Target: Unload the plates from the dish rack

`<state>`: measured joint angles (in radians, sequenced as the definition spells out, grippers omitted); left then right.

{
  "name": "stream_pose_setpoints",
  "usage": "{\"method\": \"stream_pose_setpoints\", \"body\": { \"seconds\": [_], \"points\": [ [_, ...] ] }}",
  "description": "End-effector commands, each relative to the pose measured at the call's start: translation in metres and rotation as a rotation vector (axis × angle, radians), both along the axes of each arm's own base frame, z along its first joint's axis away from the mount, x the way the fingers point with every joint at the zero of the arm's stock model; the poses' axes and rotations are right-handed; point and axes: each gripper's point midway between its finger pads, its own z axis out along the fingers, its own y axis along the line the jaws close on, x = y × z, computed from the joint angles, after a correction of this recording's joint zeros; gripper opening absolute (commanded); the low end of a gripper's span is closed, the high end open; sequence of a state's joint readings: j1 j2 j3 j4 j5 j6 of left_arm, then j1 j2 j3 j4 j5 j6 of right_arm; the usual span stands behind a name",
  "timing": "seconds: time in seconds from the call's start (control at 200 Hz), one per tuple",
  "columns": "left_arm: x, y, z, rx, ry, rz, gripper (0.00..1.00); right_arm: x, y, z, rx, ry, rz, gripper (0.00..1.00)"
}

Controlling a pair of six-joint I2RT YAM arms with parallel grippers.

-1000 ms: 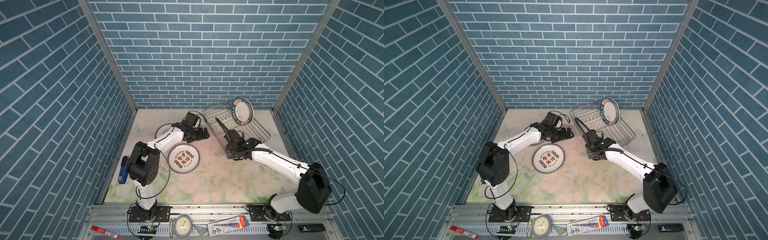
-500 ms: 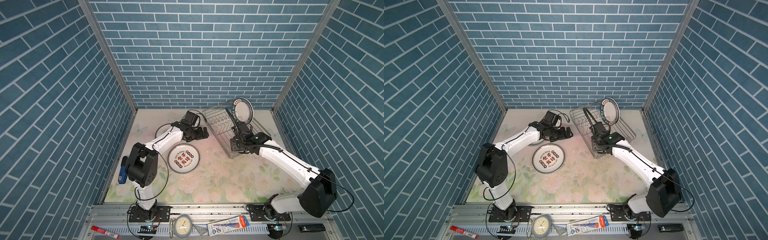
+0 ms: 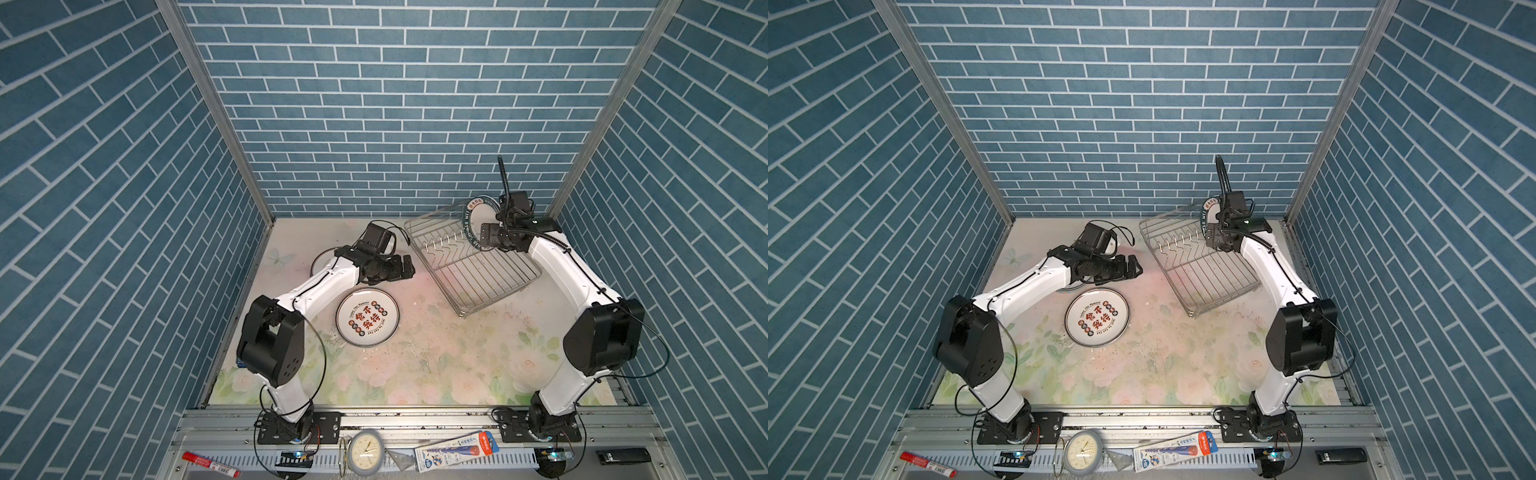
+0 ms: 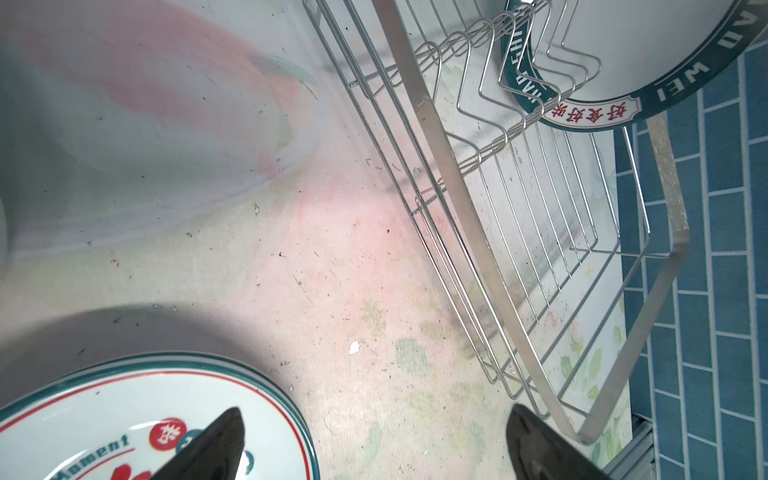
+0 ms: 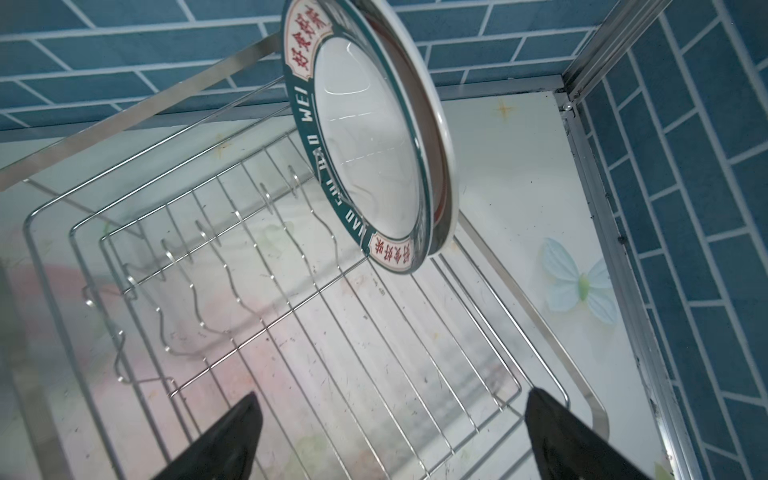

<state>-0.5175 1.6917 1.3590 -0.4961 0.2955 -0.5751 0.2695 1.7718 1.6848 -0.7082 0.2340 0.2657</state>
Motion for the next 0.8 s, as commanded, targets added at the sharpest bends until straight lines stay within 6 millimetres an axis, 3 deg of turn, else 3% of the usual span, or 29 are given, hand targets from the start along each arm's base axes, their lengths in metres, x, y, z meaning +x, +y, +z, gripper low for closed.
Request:
{"method": "stream_pose_setpoints", "body": {
  "seconds": [0.0,0.295,0.52,0.795],
  "points": [
    [-0.009,0.006,0.002,0.016,-0.012,-0.005,0.99,0.019,0.006,0.001,0.010,-0.006,0.062,0.99],
    [-0.019,0.018,0.006,0.035,-0.026,0.010,0.99,0.043,0.008,-0.012,0.032,-0.020,0.097,0.99],
    [-0.020,0.019,0.006,0.038,-0.026,0.014,0.99,0.054,0.017,-0.024,0.049,-0.044,0.157,0.87],
    [-0.020,0.022,0.006,0.045,-0.028,0.018,0.99,0.063,0.009,-0.029,-0.001,-0.061,0.151,0.77]
  ]
}}
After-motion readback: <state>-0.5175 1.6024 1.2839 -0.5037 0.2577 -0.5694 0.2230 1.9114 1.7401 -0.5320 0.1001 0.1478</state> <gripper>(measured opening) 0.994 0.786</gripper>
